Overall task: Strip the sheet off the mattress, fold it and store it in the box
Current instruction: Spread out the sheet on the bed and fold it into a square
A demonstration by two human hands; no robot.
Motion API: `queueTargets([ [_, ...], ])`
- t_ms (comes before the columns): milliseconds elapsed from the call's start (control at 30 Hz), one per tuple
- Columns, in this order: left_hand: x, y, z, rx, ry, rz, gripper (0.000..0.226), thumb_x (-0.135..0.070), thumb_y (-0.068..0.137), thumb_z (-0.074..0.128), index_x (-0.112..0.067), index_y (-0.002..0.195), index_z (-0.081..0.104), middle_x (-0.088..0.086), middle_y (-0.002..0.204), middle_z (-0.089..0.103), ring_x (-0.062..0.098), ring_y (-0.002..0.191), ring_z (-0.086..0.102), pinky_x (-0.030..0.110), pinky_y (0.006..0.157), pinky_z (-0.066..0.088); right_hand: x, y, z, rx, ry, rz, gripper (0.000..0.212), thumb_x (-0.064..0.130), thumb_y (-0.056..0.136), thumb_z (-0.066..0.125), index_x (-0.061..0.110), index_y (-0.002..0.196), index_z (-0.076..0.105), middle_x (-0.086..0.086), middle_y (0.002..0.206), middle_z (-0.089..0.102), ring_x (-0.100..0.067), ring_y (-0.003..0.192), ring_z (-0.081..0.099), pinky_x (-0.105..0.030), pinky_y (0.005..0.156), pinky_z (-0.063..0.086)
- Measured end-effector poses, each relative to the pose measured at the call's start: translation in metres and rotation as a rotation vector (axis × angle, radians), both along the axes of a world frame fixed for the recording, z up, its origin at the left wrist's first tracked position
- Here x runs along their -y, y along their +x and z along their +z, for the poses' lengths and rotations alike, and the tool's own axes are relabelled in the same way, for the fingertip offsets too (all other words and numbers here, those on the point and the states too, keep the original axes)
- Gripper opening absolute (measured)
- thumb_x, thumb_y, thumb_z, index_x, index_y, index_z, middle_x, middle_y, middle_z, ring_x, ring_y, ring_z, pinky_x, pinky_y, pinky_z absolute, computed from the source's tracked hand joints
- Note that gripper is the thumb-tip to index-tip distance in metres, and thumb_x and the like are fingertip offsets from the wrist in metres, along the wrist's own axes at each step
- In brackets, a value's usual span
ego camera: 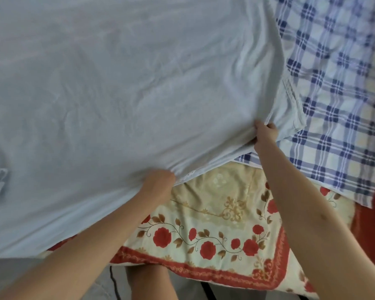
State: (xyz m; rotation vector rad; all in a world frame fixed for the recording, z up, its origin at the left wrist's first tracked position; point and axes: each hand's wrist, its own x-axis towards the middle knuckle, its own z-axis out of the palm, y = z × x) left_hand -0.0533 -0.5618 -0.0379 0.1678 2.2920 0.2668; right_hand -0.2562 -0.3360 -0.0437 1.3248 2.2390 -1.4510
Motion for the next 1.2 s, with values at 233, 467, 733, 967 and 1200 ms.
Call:
queueTargets([
  [233, -0.001, -0.006, 0.004, -0.208, 0.097, 0.001, 0.015, -0.026, 0.088, 0.055, -0.014, 0.098, 0.055, -0.003, 0.083, 0.055, 0.018, 0.071, 0.057, 0.026, 0.053, 0.033, -0.063, -0.009, 0.002, -0.027, 0.114, 0.009, 0.006, 0.007, 0.091, 0.053, 0.012, 0.088, 0.054, -0.003, 0.077, 0.064, -0.011, 0.054, 0.056, -0.019, 0.049, 0.048],
  [467, -0.042, -0.038, -0.008, -0.473, 0.113, 0.046, 0.051, -0.017, 0.045, 0.087, -0.012, 0.089, 0.062, 0.003, 0.082, 0.061, 0.018, 0.064, 0.063, 0.022, 0.035, 0.036, -0.038, -0.02, 0.0, -0.036, -0.191, 0.13, 0.018, 0.018, 0.087, 0.066, 0.01, 0.103, 0.064, -0.003, 0.089, 0.065, -0.018, 0.085, 0.062, -0.026, 0.077, 0.053],
  [733, -0.08, -0.069, -0.02, -0.493, 0.025, 0.008, 0.059, -0.011, 0.036, 0.08, -0.012, 0.086, 0.047, 0.004, 0.066, 0.058, 0.016, 0.041, 0.054, 0.018, 0.034, 0.032, -0.058, -0.036, -0.01, -0.033, 0.011, 0.182, 0.004, 0.017, 0.091, 0.055, 0.017, 0.088, 0.058, 0.003, 0.075, 0.06, -0.01, 0.066, 0.056, -0.025, 0.072, 0.054],
  [967, -0.087, -0.069, -0.022, -0.481, 0.112, -0.046, 0.042, -0.007, 0.038, 0.082, -0.013, 0.075, 0.061, 0.003, 0.058, 0.056, 0.017, 0.035, 0.052, 0.018, 0.031, 0.033, -0.053, -0.043, -0.01, -0.026, 0.04, 0.285, 0.025, 0.03, 0.093, 0.056, 0.013, 0.11, 0.056, 0.001, 0.094, 0.063, -0.014, 0.082, 0.062, -0.025, 0.075, 0.053],
  [1200, -0.09, -0.073, -0.026, -0.467, 0.214, -0.043, 0.042, -0.018, 0.04, 0.089, -0.015, 0.071, 0.06, -0.002, 0.055, 0.055, 0.013, 0.035, 0.053, 0.017, 0.031, 0.027, -0.052, -0.063, -0.007, -0.09, 0.218, 0.352, 0.014, 0.023, 0.097, 0.051, 0.012, 0.103, 0.056, 0.006, 0.08, 0.054, -0.012, 0.078, 0.05, -0.011, 0.057, 0.039],
])
